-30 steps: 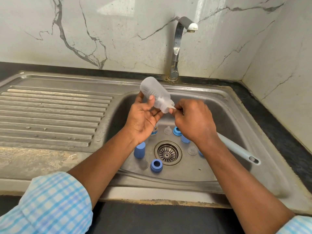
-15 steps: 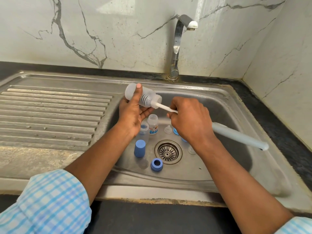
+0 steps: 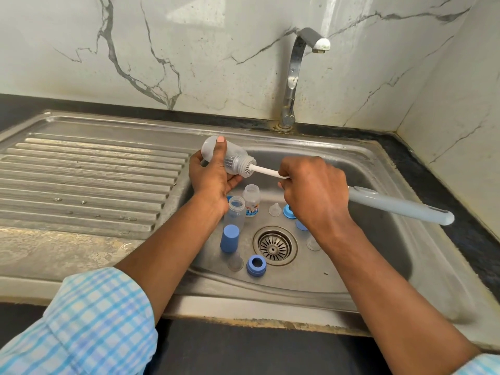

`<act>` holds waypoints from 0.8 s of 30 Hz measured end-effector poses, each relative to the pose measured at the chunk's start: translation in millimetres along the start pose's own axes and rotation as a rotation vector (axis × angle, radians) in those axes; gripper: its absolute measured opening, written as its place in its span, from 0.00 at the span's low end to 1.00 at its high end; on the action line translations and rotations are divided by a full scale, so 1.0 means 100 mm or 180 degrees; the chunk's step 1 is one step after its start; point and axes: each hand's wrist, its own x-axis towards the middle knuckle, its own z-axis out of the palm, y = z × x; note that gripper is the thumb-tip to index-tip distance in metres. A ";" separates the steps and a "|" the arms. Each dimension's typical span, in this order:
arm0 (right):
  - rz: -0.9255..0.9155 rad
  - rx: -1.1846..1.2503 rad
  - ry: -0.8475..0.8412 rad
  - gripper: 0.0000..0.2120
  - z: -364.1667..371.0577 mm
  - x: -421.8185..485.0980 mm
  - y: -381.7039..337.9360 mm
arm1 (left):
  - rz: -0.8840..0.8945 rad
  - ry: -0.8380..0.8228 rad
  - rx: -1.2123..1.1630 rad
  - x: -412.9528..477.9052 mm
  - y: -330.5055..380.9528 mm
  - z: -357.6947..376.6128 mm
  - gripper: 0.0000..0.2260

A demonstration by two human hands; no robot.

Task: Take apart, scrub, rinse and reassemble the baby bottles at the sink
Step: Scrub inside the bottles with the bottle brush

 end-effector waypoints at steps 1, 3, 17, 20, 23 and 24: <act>-0.0017 0.0008 0.0006 0.06 0.00 0.00 0.00 | 0.0005 -0.0003 -0.0014 0.00 0.00 0.00 0.17; -0.0045 0.0026 0.0022 0.06 0.00 0.00 0.01 | 0.0005 0.0006 -0.0028 0.00 0.01 0.00 0.17; -0.0260 -0.0054 0.0240 0.05 0.07 0.03 0.01 | -0.0061 0.0251 -0.0069 0.07 0.06 -0.04 0.21; -0.0284 -0.0094 0.0230 0.05 0.09 0.02 -0.01 | -0.0033 0.0296 -0.0043 0.09 0.07 -0.06 0.20; -0.0291 -0.0033 0.0218 0.05 0.08 0.02 0.01 | 0.0056 0.0377 -0.0079 0.12 0.10 -0.10 0.21; -0.0281 0.0006 0.0203 0.05 0.07 0.02 0.02 | 0.0091 0.0402 -0.0096 0.14 0.11 -0.11 0.21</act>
